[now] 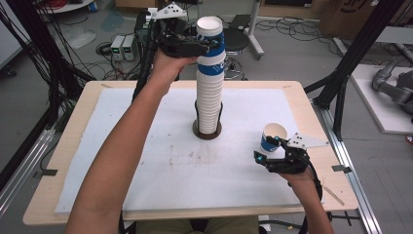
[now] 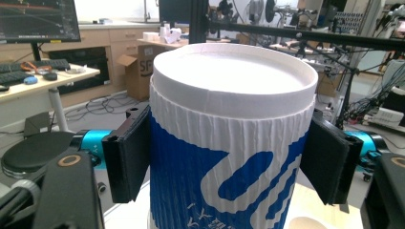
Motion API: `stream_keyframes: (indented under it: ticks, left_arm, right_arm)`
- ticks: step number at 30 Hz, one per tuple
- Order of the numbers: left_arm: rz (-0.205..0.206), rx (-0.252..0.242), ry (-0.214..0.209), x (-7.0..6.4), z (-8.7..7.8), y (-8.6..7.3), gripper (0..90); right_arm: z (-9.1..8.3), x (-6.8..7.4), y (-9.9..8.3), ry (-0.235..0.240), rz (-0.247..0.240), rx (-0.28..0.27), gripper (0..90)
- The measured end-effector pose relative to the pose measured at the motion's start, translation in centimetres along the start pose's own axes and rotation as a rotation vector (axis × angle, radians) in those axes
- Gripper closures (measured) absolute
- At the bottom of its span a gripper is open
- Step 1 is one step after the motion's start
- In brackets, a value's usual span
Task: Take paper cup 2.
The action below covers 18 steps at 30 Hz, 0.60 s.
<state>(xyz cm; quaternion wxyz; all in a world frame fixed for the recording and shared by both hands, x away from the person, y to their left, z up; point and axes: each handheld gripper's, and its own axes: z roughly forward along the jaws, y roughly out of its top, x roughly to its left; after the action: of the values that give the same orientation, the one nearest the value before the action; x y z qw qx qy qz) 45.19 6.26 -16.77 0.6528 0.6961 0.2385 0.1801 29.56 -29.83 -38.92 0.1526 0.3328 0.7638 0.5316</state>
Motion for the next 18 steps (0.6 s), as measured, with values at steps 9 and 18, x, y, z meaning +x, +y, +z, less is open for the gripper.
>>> stream_keyframes:
  ticks: [9,18]
  left_arm:
    - [0.004,-0.063,-0.002,0.0,-1.4,1.9,26.6]
    - [0.017,-0.100,0.000,0.2,-2.6,3.0,27.5]
  right_arm:
    - [0.0,0.1,0.0,0.000,0.003,0.002,19.6]
    - [0.0,0.1,0.1,0.004,0.003,0.001,19.6]
